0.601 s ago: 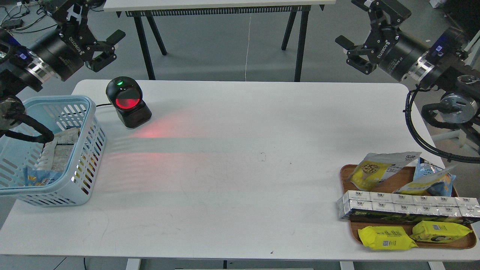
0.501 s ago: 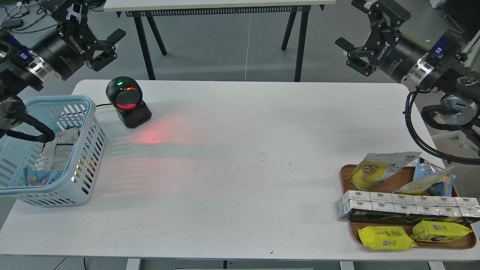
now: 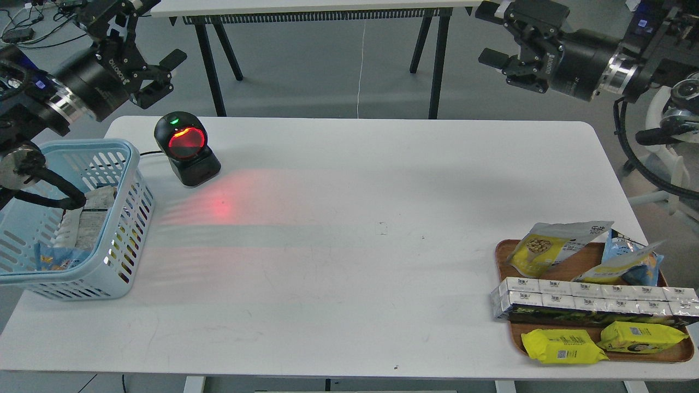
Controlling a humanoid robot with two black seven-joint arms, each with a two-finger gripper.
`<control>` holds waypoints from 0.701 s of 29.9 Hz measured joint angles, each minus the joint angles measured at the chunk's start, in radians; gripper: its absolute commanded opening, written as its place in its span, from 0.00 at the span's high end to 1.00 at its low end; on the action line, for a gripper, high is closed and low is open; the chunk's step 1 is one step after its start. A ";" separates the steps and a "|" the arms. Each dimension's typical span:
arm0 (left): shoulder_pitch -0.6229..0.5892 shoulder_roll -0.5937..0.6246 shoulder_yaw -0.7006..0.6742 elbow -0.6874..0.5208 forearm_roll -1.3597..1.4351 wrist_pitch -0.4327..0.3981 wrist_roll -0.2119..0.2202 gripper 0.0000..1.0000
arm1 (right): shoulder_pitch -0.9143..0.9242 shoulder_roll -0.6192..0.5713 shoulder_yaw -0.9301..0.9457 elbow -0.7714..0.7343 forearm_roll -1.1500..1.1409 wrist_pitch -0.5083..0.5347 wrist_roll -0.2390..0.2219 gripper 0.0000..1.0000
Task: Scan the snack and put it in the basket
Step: 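Raise the right arm and move the right gripper toward the snack tray, then lower the right gripper and grasp the yellow-and-white snack pouch on the tray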
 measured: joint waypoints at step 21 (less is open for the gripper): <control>0.009 -0.022 -0.006 0.001 0.004 0.000 0.000 0.00 | 0.154 -0.321 -0.186 0.569 -1.114 0.000 0.000 0.00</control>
